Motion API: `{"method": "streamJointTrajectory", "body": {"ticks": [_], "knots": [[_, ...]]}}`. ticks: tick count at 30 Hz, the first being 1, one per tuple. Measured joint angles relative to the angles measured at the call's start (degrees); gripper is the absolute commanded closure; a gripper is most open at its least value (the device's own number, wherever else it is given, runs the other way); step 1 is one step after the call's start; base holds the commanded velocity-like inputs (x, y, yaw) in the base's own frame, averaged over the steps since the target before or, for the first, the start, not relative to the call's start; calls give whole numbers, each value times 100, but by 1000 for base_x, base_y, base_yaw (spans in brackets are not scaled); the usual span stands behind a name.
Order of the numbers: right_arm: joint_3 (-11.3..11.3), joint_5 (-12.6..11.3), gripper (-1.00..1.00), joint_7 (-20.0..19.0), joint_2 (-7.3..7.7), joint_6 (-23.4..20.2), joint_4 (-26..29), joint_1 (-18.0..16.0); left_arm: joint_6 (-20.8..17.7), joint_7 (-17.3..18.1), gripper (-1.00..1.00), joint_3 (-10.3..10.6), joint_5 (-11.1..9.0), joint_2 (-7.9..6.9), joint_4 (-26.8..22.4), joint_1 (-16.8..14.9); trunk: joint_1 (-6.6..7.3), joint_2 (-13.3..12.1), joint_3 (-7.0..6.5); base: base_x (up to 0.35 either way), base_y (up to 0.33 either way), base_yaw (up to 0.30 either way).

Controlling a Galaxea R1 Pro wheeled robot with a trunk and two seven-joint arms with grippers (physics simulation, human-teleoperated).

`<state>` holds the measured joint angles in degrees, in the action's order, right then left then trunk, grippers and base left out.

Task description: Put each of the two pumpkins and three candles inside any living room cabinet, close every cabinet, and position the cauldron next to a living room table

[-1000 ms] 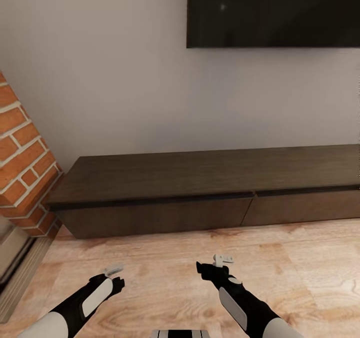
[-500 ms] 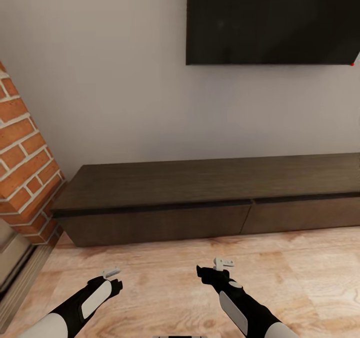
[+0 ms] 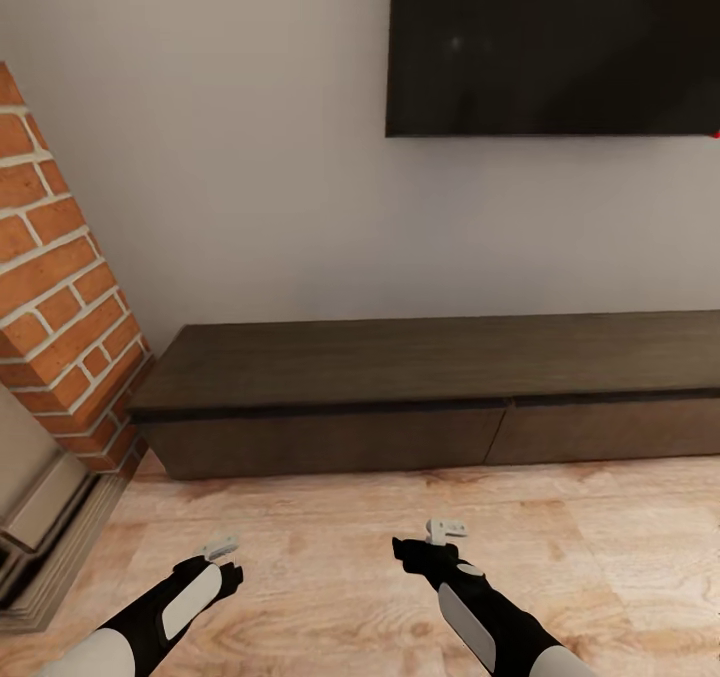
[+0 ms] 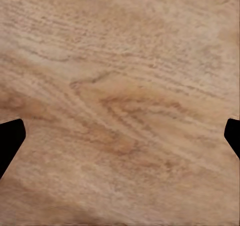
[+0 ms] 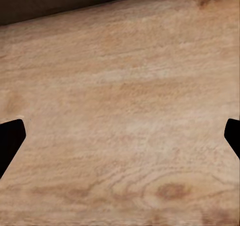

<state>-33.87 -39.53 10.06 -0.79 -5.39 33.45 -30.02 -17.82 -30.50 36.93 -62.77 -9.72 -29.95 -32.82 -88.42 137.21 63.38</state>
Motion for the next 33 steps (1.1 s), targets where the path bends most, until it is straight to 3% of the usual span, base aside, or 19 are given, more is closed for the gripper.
{"method": "streamJointTrajectory", "body": {"ticks": [11,33], "knots": [[0,5,-100,-9,4,-39,0,25,1,4,-100,0,-14,42,43,0,244,-441,-118,-30,0,72],[-30,102,-100,-28,-32,46,-542,36,64,6,-100,9,-5,147,279,0,728,-1323,-508,0,0,1]]}}
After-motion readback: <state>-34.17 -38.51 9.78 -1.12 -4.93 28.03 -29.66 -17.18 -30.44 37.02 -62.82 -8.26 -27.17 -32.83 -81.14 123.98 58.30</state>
